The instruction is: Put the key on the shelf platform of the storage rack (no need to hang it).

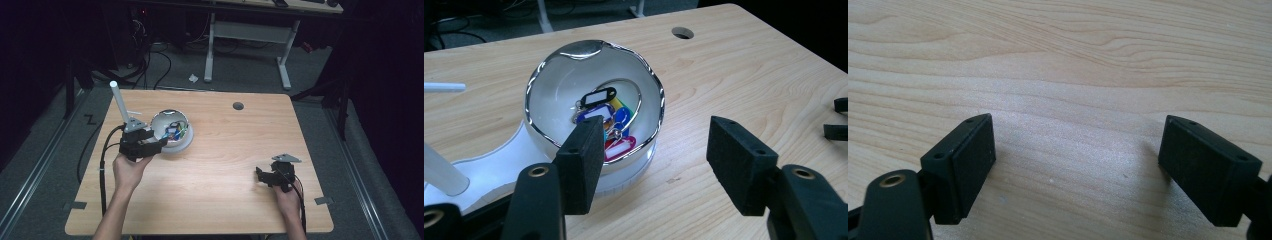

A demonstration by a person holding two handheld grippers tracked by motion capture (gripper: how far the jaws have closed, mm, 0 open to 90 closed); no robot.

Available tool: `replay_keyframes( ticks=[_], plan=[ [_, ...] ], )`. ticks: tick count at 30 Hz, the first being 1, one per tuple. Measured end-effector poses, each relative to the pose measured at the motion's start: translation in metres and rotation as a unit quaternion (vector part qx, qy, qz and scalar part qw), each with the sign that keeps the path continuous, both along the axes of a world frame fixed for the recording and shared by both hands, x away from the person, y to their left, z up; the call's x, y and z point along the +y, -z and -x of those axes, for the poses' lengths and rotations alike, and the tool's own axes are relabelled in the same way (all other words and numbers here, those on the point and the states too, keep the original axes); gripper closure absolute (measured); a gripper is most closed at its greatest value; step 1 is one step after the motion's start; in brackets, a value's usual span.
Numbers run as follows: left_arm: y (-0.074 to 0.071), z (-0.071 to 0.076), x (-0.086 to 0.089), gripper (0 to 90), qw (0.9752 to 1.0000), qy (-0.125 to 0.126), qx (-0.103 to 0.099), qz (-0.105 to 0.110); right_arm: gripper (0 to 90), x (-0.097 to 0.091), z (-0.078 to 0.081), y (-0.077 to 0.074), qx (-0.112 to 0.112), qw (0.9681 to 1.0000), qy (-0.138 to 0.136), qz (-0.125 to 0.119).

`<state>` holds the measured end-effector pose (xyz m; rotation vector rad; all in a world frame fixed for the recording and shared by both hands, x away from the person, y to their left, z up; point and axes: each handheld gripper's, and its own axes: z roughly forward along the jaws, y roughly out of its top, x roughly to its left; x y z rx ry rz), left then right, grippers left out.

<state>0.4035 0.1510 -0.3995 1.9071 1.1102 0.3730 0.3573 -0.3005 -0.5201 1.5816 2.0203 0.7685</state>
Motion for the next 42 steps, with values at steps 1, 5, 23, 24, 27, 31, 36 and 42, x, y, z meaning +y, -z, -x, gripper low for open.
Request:
replay_keyframes(
  ticks=[1, 5, 23, 24, 27, 31, 36, 42],
  plan=[
    [0.001, 0.001, -0.001, 40.6, 1.0, 0.001, 0.0, 0.001, 15.2, 0.0, 0.0, 0.0, 0.0, 1.0, 0.0, 0.0],
    [0.005, 0.004, -0.002, 40.6, 1.0, 0.005, 0.005, 0.002, 15.2, 0.0, 0.0, 0.0, 0.0, 1.0, 0.0, 0.0],
    [0.021, 0.016, -0.006, 40.6, 0.9996, 0.015, 0.021, 0.014, 15.2, 0.0, 0.0, 0.0, 0.0, 1.0, 0.0, 0.0],
    [0.022, 0.017, -0.007, 40.6, 0.9995, 0.016, 0.023, 0.011, 15.2, 0.0, 0.0, 0.0, 0.0, 1.0, 0.0, 0.0],
    [0.025, 0.018, -0.007, 40.6, 0.9995, 0.018, 0.025, 0.008, 15.2, 0.0, 0.0, 0.0, 0.0, 1.0, 0.0, 0.0],
    [0.029, 0.021, -0.009, 40.6, 0.9993, 0.02, 0.029, 0.009, 15.2, 0.0, 0.0, 0.0, 0.0, 1.0, 0.0, 0.0],
    [0.034, 0.023, -0.012, 40.6, 0.999, 0.027, 0.036, 0.008, 15.2, 0.0, 0.0, 0.0, 0.0, 1.0, 0.0, 0.0],
    [0.043, 0.026, -0.012, 40.6, 0.9986, 0.026, 0.043, 0.015, 15.2, 0.0, 0.0, 0.0, 0.0, 1.0, 0.0, 0.0]
  ],
)
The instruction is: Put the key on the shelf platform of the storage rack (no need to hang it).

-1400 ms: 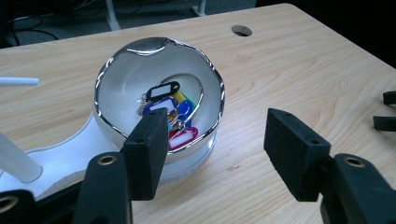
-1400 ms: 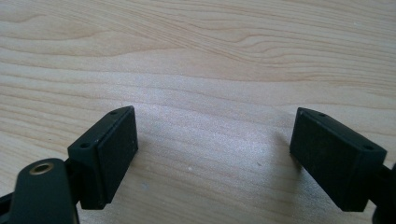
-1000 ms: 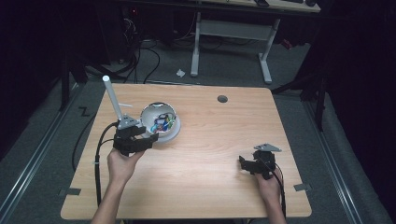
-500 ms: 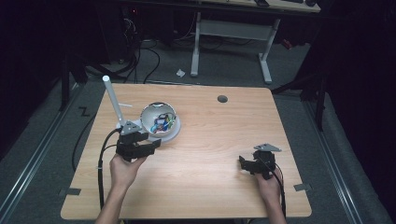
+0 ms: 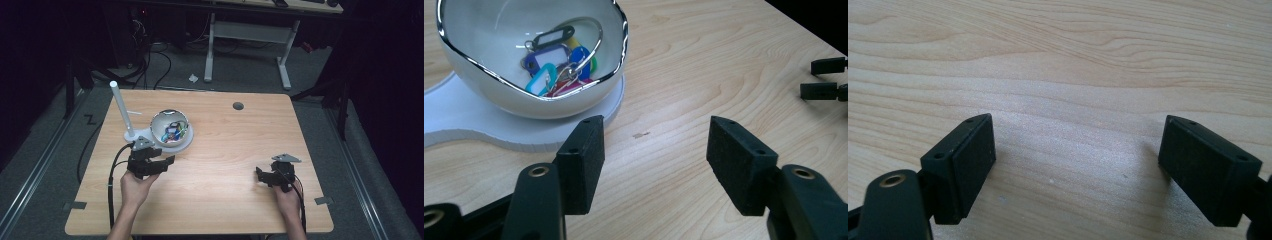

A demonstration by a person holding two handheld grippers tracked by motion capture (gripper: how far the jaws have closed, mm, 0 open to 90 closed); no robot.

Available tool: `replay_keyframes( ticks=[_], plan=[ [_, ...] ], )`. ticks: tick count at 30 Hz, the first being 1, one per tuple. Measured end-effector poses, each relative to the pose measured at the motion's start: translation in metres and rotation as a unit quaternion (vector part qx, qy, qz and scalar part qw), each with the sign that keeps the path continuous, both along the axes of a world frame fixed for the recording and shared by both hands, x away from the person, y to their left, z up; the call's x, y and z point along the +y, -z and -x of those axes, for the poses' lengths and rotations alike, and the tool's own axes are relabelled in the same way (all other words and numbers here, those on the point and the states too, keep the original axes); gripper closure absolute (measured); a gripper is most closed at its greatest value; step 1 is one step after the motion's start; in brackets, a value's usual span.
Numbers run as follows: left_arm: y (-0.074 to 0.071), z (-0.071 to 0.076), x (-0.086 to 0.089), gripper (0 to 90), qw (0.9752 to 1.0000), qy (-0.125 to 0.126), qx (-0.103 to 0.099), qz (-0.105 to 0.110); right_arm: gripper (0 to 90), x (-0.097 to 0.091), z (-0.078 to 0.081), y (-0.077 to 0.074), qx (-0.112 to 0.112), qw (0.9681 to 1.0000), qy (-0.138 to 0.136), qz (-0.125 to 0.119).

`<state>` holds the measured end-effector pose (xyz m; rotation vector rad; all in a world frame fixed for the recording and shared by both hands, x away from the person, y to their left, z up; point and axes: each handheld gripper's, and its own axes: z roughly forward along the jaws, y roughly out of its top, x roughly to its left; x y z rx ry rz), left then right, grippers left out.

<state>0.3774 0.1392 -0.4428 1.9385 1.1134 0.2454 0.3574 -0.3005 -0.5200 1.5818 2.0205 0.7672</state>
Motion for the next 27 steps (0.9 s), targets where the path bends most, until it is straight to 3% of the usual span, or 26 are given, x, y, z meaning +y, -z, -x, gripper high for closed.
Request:
replay_keyframes(
  ticks=[23, 27],
  plan=[
    [0.037, 0.006, -0.011, 40.7, 0.9994, 0.004, 0.035, -0.008, 15.2, 0.0, 0.0, 0.0, 0.0, 1.0, 0.0, 0.0],
    [0.042, 0.007, -0.013, 40.6, 0.9992, 0.001, 0.035, -0.019, 15.2, 0.0, 0.0, 0.0, -0.001, 1.0, 0.0, 0.001]
  ],
)
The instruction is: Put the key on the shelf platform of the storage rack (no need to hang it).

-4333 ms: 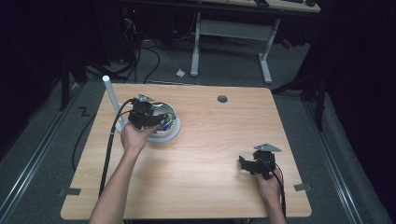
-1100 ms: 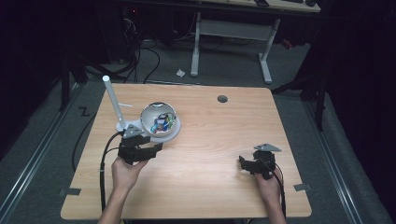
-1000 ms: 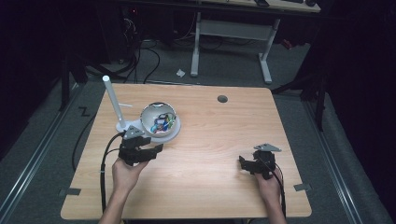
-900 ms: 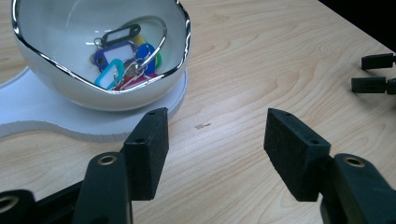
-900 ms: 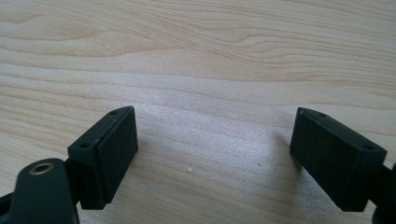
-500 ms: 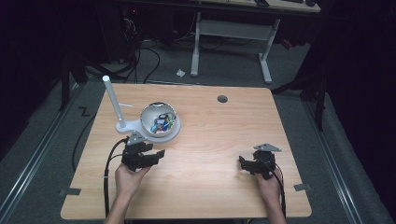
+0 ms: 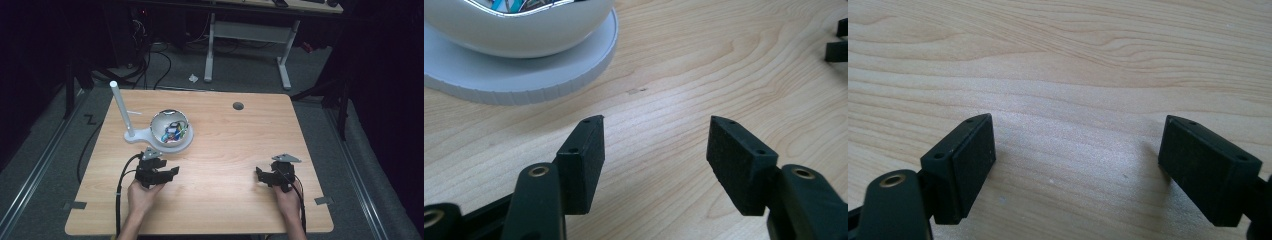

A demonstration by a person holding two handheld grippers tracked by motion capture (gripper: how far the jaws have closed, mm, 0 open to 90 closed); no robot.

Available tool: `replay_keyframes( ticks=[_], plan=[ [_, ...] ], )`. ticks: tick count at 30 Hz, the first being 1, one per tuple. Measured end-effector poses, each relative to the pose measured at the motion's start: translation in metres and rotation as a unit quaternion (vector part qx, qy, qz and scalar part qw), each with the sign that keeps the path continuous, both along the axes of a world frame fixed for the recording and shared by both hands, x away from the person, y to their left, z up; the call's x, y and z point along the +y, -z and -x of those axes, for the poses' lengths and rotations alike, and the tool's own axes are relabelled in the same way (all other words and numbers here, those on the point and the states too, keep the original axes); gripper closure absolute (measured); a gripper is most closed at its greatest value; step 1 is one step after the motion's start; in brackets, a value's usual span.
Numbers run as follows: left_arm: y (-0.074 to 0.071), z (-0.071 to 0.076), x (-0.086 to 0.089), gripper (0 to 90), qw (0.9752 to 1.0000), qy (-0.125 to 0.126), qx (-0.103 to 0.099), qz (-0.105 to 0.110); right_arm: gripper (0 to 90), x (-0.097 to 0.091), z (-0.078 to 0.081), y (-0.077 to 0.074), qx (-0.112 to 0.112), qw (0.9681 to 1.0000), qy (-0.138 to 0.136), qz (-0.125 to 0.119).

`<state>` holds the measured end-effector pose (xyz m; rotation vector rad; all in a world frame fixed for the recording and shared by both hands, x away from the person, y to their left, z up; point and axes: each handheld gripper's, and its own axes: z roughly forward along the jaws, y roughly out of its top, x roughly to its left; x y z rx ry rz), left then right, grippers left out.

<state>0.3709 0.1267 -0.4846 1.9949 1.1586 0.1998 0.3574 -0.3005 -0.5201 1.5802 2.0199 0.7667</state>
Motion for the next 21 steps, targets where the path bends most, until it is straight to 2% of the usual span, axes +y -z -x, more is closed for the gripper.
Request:
replay_keyframes(
  ticks=[5, 12, 17, 19, 21],
  plan=[
    [0.01, 0.001, -0.002, 40.6, 1.0, -0.007, 0.004, -0.005, 15.2, 0.0, 0.0, 0.0, 0.0, 1.0, 0.0, 0.0],
    [0.027, 0.003, -0.006, 40.5, 0.9994, -0.013, 0.008, -0.031, 15.2, 0.0, 0.0, 0.0, 0.0, 1.0, 0.0, 0.0],
    [0.034, 0.006, -0.007, 40.9, 0.9986, -0.031, -0.007, -0.043, 15.2, 0.0, 0.0, 0.0, 0.0, 1.0, 0.0, 0.0],
    [0.036, 0.007, -0.006, 41.3, 0.998, -0.034, -0.021, -0.049, 15.2, 0.0, 0.0, 0.0, 0.0, 1.0, 0.0, 0.0],
    [0.037, 0.007, -0.007, 41.2, 0.9976, -0.038, -0.021, -0.054, 15.2, 0.0, 0.0, 0.0, 0.0, 1.0, 0.0, 0.0]
  ],
)
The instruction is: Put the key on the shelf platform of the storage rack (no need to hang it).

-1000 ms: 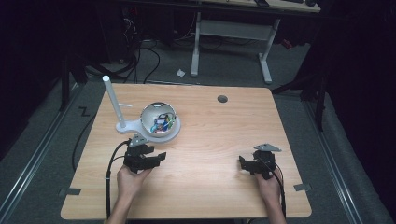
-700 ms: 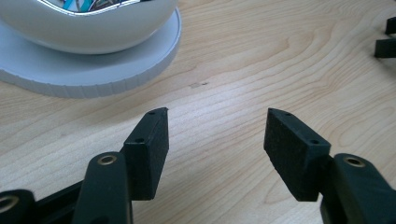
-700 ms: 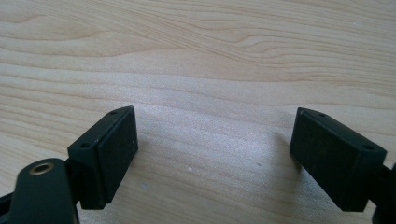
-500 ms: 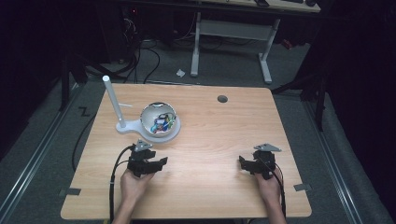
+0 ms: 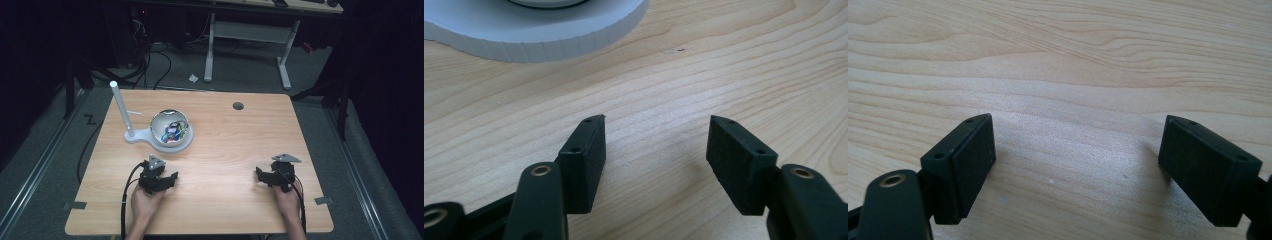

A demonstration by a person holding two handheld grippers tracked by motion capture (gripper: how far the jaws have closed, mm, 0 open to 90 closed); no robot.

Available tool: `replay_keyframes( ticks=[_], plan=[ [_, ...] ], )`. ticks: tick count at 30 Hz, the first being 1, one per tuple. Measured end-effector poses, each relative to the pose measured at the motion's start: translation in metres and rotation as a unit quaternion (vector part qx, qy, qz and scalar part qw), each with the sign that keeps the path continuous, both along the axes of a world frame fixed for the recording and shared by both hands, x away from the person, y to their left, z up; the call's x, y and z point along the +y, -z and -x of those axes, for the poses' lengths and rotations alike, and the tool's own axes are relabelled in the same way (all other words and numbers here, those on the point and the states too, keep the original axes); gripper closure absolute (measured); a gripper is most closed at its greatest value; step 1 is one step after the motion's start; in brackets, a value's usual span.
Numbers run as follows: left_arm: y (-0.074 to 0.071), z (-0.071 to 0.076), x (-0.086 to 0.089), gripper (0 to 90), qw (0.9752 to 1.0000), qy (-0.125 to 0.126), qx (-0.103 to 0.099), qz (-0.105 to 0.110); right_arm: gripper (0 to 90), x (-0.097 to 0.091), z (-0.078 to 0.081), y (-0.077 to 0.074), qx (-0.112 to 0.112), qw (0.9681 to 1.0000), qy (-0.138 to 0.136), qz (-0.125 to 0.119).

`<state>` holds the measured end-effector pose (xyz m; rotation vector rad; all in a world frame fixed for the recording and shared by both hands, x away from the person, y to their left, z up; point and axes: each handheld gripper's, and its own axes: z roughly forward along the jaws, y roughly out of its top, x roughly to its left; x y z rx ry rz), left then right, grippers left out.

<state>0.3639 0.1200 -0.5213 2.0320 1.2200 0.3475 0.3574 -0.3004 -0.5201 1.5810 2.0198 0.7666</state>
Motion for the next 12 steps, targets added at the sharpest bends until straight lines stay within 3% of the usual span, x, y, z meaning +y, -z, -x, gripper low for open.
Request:
replay_keyframes(
  ticks=[3, 6, 12],
  plan=[
    [0.0015, 0.0001, -0.002, 40.9, 0.9999, -0.001, -0.011, -0.009, 15.2, 0.0, 0.0, 0.0, 0.0, 1.0, 0.0, 0.0],
    [0.0046, 0.0031, -0.0077, 39.6, 0.9988, 0.003, -0.036, -0.034, 15.2, 0.0, 0.0, 0.0, 0.0, 1.0, 0.0, 0.0],
    [0.0048, 0.003, -0.0081, 37.5, 0.9988, 0.0, -0.035, -0.033, 15.2, 0.0002, 0.0, 0.0, 0.0, 1.0, 0.001, -0.001]
  ],
)
